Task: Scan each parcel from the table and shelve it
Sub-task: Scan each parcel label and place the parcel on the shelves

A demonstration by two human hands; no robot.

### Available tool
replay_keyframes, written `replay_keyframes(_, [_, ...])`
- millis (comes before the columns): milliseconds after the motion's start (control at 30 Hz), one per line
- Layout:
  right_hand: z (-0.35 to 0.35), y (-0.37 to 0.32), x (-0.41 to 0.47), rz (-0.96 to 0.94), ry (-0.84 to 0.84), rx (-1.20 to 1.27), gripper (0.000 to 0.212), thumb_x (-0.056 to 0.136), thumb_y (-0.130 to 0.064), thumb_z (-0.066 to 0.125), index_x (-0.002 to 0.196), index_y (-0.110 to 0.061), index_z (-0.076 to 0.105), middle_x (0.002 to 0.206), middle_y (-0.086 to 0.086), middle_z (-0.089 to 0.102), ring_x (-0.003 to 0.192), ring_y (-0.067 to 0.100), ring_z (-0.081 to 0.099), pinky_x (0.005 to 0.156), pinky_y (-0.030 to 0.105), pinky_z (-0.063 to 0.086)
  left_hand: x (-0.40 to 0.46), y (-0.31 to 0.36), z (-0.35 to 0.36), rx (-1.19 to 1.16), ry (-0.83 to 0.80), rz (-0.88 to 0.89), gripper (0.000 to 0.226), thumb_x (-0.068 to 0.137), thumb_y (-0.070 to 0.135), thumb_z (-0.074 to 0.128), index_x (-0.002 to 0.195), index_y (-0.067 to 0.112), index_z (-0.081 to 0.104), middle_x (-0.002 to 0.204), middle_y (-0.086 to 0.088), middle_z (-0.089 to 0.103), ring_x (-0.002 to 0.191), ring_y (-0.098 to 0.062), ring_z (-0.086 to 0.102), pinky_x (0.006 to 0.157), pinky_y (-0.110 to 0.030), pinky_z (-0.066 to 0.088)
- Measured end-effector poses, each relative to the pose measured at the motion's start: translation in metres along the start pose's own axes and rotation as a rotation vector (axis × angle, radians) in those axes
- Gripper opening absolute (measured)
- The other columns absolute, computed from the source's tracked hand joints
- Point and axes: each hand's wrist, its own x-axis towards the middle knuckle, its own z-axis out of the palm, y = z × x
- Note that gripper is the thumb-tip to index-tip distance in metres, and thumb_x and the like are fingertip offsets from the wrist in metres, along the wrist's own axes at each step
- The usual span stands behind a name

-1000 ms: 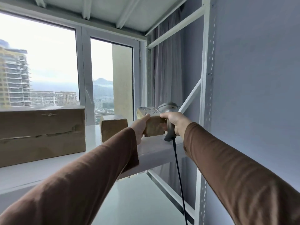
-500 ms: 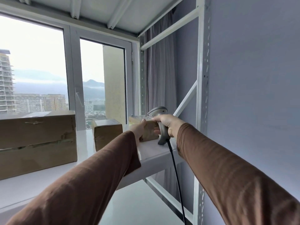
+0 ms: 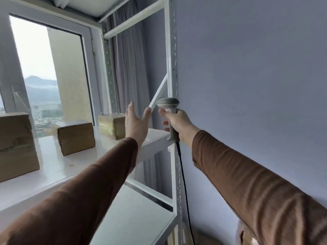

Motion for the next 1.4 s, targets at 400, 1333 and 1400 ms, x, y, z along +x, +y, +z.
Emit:
replay_keyframes(400, [-0.248,0.006,-0.167,-0.041,0.516,-0.298,0.032,0.097,-0.041,0.069,0.12,-0.02,0.065,0.098,-0.004,0.072,0.07,0.008,0.068,0.046,0.016,0.048,-0.187,0.046,0.21,-0.406,-0.588,-0.189,0.068,0.103,0.05,0.056,0.161,0.027,0.031,0.168,0.0,0.032,0.151,-0.02,0.037,0.108,-0.029,0.034])
replay_keyframes(1333, [-0.866,0.032,-0.56,0.238,1.155,-0.653,0.012,0.094,-0.039,0.071,0.096,-0.036,0.059,0.089,-0.017,0.069,0.067,0.008,0.071,0.068,0.032,0.051,-0.704,0.232,0.643,-0.417,-1.316,-0.436,0.065,0.107,0.043,0.051,0.162,0.015,0.031,0.167,-0.002,0.035,0.151,-0.02,0.037,0.109,-0.029,0.03])
replay_keyframes(1400, [-0.891,0.051,-0.564,0.288,1.167,-0.663,0.013,0.094,-0.041,0.071,0.097,-0.036,0.06,0.092,-0.014,0.07,0.07,0.011,0.072,0.069,0.033,0.051,-0.715,0.223,0.671,-0.384,-1.334,-0.468,0.064,0.108,0.042,0.05,0.162,0.014,0.031,0.166,-0.003,0.036,0.151,-0.022,0.037,0.113,-0.033,0.031])
